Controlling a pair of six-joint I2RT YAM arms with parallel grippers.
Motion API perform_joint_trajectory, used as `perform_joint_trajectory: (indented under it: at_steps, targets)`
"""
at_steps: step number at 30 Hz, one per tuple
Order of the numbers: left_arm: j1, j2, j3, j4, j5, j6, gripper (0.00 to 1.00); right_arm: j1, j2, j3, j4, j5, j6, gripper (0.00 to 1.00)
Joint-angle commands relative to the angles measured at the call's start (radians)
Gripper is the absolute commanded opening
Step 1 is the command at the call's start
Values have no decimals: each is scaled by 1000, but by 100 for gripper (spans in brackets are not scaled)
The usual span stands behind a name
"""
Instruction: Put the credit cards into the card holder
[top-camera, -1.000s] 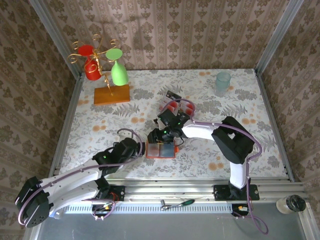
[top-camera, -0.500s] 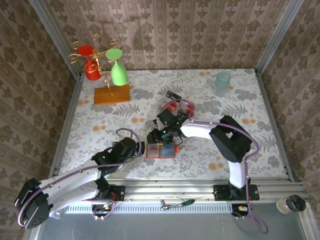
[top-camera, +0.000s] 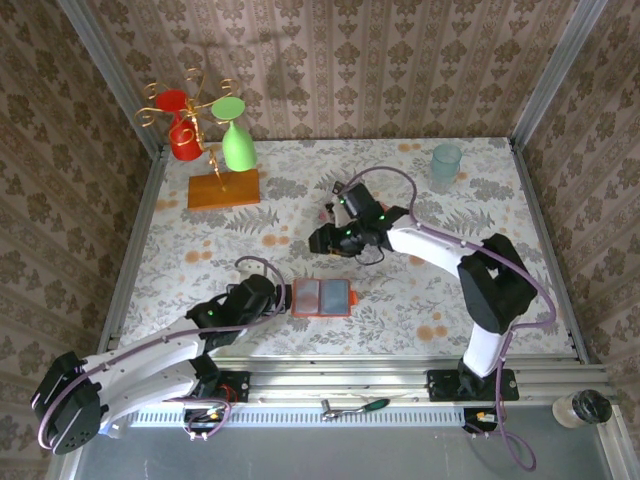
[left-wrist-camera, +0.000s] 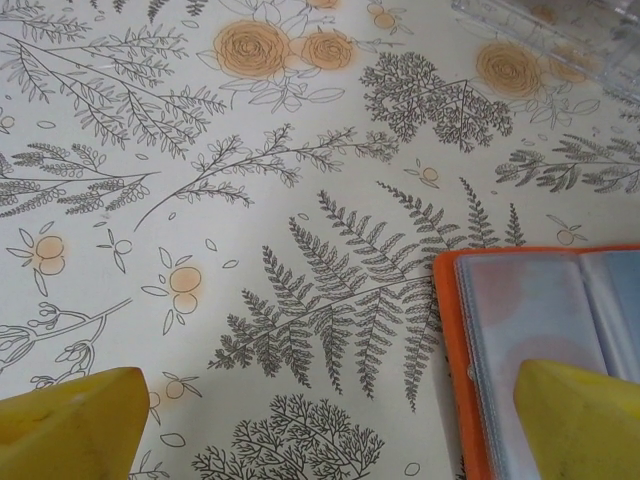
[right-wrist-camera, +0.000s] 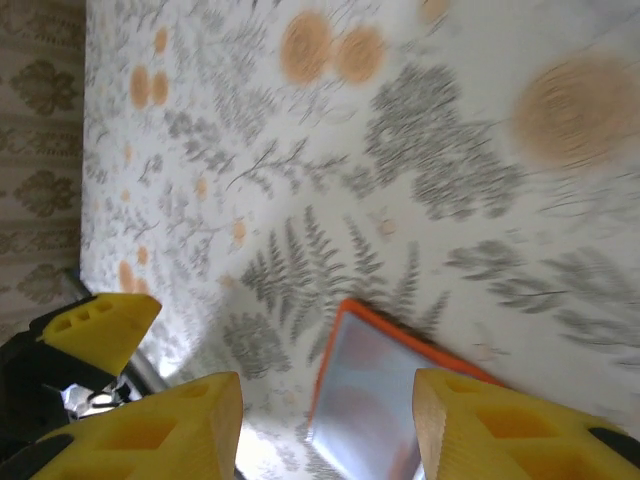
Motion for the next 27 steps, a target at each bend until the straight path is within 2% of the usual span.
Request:
perform_joint_trajectory:
  at_steps: [1,6,12,21,27]
  targets:
    - [6,15,16,19,15,5,96,-43,-49,77,-211,153,-152,49]
    - [5,44,19,43,24,10,97,-62,-6,211,-424,408,-333,43]
    - [3,75,23,58,29,12,97,-60,83,308,-524,592,-432,36]
    - [3,106,28,80,34,13,97,-45,184,367,-568,763,-525,30]
    - [2,132,27,99,39,9,97,-43,225,400,-573,780,-543,28]
